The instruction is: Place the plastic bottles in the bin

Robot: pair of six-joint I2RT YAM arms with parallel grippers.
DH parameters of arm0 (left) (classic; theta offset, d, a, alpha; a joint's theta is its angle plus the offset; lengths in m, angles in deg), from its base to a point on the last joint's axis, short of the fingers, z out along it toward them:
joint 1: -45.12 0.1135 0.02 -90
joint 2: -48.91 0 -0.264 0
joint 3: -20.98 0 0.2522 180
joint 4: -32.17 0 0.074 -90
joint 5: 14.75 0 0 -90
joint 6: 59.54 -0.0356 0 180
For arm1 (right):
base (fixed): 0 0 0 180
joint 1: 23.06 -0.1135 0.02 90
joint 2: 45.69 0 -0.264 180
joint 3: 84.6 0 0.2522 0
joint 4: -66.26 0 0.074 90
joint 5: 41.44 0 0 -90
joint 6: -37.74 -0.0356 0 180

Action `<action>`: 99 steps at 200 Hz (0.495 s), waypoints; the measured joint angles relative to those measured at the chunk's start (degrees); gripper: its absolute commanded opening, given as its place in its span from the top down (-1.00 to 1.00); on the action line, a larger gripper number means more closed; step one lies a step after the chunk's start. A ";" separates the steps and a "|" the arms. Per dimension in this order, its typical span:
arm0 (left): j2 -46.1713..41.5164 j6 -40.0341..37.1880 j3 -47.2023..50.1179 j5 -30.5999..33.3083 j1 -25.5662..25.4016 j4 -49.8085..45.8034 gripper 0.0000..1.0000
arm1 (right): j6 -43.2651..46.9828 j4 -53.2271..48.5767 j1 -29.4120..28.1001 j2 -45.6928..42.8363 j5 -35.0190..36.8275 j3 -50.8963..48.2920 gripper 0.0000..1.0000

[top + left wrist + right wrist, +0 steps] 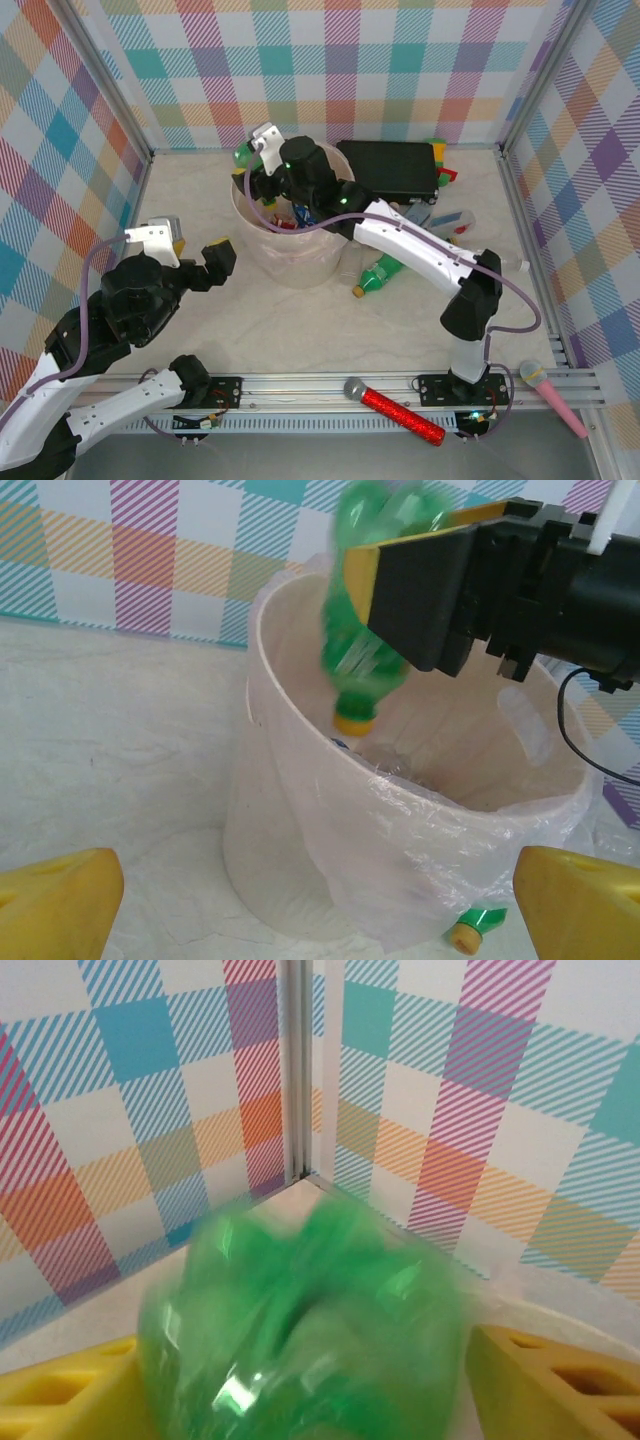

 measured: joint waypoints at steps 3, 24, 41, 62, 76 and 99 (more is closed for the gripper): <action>-0.09 0.00 0.00 0.02 0.00 -0.02 -0.99 | 0.35 -0.15 0.00 0.00 0.04 0.02 -0.75; -0.59 0.20 0.00 0.09 0.00 -0.87 -0.99 | 0.35 -0.68 -0.04 -0.07 0.85 0.00 -0.91; -0.72 0.20 0.00 0.09 0.00 -0.98 -0.99 | 0.13 -0.72 -0.09 -0.72 1.66 -0.52 -0.93; -0.70 0.20 0.00 -0.07 0.00 -0.96 -0.99 | 0.11 -0.66 -0.09 -3.82 2.64 -3.98 -0.94; -0.61 0.20 0.00 -0.11 0.00 -0.92 -0.99 | -0.04 -0.63 -0.09 -6.54 3.54 -6.56 -0.98; -0.07 0.20 0.00 -0.79 0.00 -0.81 -0.99 | -0.26 -0.52 -0.09 -10.97 5.16 -10.03 -0.98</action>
